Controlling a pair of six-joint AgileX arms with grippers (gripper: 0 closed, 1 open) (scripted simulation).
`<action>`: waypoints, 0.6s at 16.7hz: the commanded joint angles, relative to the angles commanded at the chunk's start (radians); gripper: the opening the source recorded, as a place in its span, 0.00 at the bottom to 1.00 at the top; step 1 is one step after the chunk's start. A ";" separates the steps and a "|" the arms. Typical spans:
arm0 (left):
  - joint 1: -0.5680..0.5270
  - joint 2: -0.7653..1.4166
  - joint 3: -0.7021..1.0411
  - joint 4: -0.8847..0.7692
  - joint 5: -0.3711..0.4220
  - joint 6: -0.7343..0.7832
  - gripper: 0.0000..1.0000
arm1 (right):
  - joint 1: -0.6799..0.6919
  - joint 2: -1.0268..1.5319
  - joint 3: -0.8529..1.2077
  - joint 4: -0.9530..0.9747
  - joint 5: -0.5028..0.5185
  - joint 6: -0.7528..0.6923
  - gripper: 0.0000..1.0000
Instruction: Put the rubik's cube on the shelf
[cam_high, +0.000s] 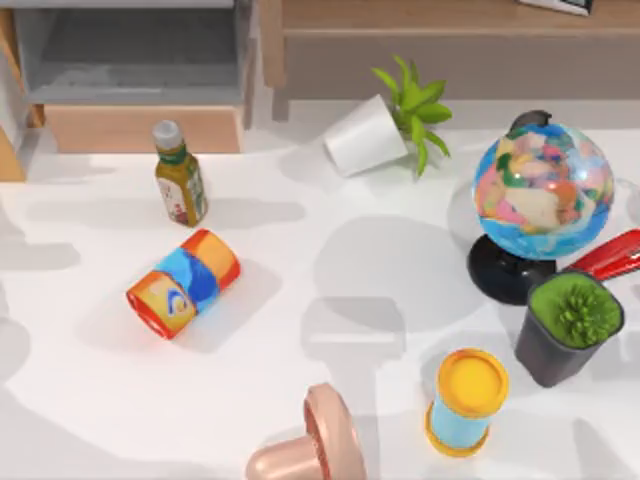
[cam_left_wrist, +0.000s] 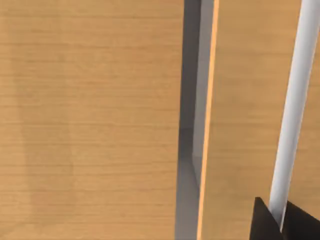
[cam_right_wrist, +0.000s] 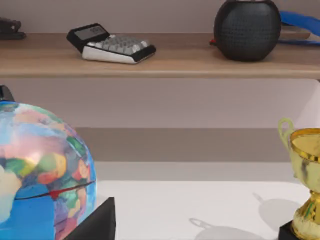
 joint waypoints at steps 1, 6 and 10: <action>0.013 -0.015 -0.037 0.019 0.014 0.001 0.00 | 0.000 0.000 0.000 0.000 0.000 0.000 1.00; 0.064 -0.074 -0.170 0.097 0.066 0.005 0.00 | 0.000 0.000 0.000 0.000 0.000 0.000 1.00; 0.064 -0.071 -0.168 0.097 0.065 0.006 0.00 | 0.000 0.000 0.000 0.000 0.000 0.000 1.00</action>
